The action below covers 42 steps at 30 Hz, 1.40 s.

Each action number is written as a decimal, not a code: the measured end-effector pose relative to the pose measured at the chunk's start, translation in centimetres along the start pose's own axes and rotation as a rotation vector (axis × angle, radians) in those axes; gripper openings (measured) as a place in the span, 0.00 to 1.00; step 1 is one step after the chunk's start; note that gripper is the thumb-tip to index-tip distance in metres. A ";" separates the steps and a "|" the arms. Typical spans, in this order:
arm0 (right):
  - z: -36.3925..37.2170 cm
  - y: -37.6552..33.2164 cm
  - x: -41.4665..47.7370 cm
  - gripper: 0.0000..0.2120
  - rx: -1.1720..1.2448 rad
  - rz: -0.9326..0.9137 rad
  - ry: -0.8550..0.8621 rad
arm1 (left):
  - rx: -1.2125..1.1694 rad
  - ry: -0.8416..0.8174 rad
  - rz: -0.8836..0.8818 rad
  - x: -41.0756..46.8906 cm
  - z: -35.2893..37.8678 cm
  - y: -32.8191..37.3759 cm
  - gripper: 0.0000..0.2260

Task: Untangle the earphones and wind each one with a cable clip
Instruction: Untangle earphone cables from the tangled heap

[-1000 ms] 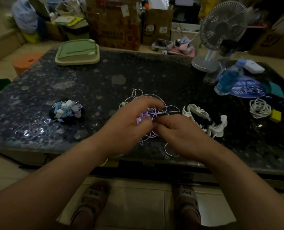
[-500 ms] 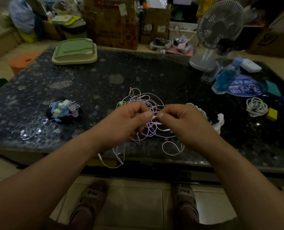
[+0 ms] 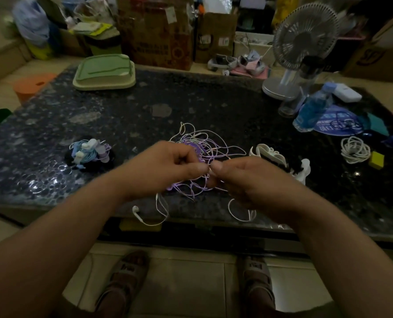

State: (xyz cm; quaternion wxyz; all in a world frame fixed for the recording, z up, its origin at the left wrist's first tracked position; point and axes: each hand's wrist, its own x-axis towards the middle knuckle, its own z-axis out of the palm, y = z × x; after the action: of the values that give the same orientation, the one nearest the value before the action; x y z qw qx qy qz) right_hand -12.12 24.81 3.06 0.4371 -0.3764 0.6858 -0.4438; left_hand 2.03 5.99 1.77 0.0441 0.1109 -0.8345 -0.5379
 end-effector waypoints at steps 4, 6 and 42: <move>-1.2 -0.3 -1.7 0.12 0.285 -0.115 -0.266 | -0.601 -0.112 0.017 -0.2 -2.4 -0.5 0.13; -0.6 -0.1 -2.1 0.11 0.221 -0.156 -0.409 | -0.648 -0.116 0.054 0.2 -2.2 -0.5 0.13; -0.2 0.0 1.5 0.16 -0.125 -0.018 0.344 | 0.088 -0.069 -0.073 0.2 -1.4 0.3 0.10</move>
State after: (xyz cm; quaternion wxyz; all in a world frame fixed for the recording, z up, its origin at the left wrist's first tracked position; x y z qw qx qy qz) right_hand -12.77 23.52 2.74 0.2851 -0.3275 0.7733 -0.4621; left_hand 2.10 4.80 2.64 -0.0092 0.1242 -0.8537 -0.5056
